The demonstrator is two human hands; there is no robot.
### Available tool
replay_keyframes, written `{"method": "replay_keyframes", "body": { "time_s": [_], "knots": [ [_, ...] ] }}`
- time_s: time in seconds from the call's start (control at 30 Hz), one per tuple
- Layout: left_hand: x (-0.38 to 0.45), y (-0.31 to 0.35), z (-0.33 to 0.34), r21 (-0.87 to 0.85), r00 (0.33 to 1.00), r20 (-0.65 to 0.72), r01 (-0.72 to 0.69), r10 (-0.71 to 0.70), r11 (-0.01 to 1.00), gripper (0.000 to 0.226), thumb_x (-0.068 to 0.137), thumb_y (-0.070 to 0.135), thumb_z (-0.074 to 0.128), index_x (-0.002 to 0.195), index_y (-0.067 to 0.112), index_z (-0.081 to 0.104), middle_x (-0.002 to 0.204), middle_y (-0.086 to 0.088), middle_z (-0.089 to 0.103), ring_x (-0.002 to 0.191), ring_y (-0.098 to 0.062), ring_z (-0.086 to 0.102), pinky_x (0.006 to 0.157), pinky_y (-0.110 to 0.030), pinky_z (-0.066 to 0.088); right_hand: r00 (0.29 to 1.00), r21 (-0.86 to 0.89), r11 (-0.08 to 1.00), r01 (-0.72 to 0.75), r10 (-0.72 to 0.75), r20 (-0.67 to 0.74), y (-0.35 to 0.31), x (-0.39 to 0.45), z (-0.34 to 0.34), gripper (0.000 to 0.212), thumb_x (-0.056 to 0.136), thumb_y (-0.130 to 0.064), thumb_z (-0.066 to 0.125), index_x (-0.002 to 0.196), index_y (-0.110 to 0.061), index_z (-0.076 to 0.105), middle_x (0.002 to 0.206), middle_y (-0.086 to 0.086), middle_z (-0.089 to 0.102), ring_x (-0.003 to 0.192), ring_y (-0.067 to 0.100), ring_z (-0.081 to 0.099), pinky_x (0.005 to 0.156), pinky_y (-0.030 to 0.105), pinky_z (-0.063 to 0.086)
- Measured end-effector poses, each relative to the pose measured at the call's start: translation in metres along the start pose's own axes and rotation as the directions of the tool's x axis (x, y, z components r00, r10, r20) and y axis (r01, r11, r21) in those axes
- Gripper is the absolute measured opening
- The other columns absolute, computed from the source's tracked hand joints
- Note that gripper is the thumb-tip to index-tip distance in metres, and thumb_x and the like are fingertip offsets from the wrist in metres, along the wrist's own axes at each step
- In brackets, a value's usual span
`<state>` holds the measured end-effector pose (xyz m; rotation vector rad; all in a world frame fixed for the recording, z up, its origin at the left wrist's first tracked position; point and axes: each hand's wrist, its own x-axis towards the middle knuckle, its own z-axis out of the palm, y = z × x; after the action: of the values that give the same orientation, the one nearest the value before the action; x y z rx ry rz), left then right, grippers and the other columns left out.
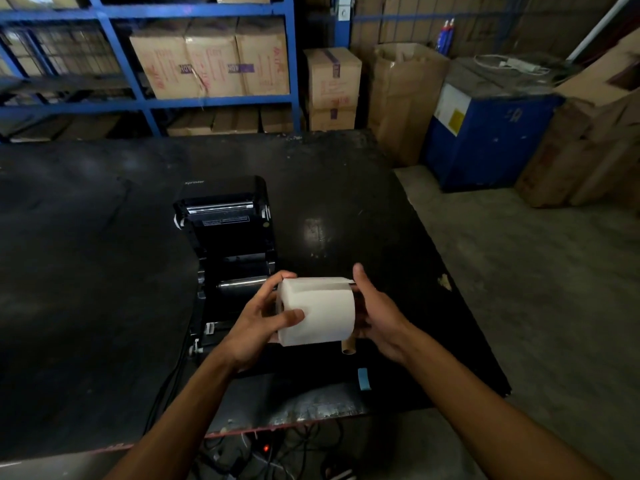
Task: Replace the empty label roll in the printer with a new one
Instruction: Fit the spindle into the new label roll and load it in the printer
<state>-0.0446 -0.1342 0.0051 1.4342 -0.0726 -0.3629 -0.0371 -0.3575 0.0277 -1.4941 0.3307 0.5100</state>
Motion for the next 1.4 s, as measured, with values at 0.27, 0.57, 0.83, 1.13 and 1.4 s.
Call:
{"method": "replay_keyframes", "body": {
  "time_s": [0.27,0.57,0.83,1.13,1.4],
  "knots": [
    [0.002,-0.002,-0.006,0.032,0.998,0.056,-0.022,0.02,0.999,0.079,0.073,0.026,0.083,0.139,0.047,0.046,0.138,0.001,0.056,0.121,-0.02,0.06,0.085,-0.037,0.058,0.998,0.181,0.982,-0.061,0.062,0.003,0.01,0.007,0.002,0.022,0.08,-0.04,0.073,0.093,-0.023,0.073,0.094,0.005,0.071,0.083,0.023,0.065,0.068,0.038,0.049],
    [0.012,0.004,0.011,-0.085,0.944,0.004,0.328,-0.329,0.941,0.055,0.073,0.081,0.053,0.126,0.072,0.041,0.14,0.007,0.05,0.118,-0.031,0.059,0.074,-0.05,0.061,0.994,0.222,0.97,-0.102,0.11,-0.021,0.015,0.008,0.008,0.023,0.084,-0.033,0.07,0.105,-0.023,0.069,0.105,0.006,0.066,0.093,0.025,0.061,0.063,0.034,0.052],
    [0.02,-0.004,0.01,-0.164,0.901,-0.041,0.419,-0.431,0.893,0.068,0.078,0.041,0.075,0.138,0.051,0.043,0.133,-0.008,0.056,0.114,-0.036,0.06,0.075,-0.047,0.06,1.0,0.186,0.983,0.003,-0.003,-0.003,0.025,0.01,0.008,0.018,0.088,-0.032,0.065,0.106,-0.029,0.068,0.111,0.006,0.068,0.094,0.024,0.062,0.057,0.027,0.05],
    [0.017,-0.015,0.0,-0.582,0.85,-0.079,0.384,-0.52,0.716,0.057,0.066,0.032,0.078,0.118,0.019,0.058,0.13,-0.02,0.054,0.115,-0.042,0.058,0.073,-0.057,0.06,0.939,0.047,0.999,-0.021,0.036,-0.343,0.035,0.047,-0.056,0.025,0.093,-0.016,0.057,0.118,-0.014,0.061,0.088,0.004,0.063,0.072,0.016,0.058,0.064,0.028,0.051],
    [0.012,-0.014,-0.01,-0.632,0.885,-0.064,0.321,-0.461,0.705,0.061,0.063,0.037,0.081,0.119,0.023,0.062,0.125,-0.017,0.06,0.112,-0.042,0.061,0.074,-0.053,0.06,0.877,-0.596,0.776,-0.207,-0.122,-0.464,0.088,0.075,-0.057,0.045,0.088,-0.019,0.064,0.13,-0.016,0.048,0.129,0.014,0.052,0.112,0.03,0.058,0.093,0.04,0.051]
  ]
}}
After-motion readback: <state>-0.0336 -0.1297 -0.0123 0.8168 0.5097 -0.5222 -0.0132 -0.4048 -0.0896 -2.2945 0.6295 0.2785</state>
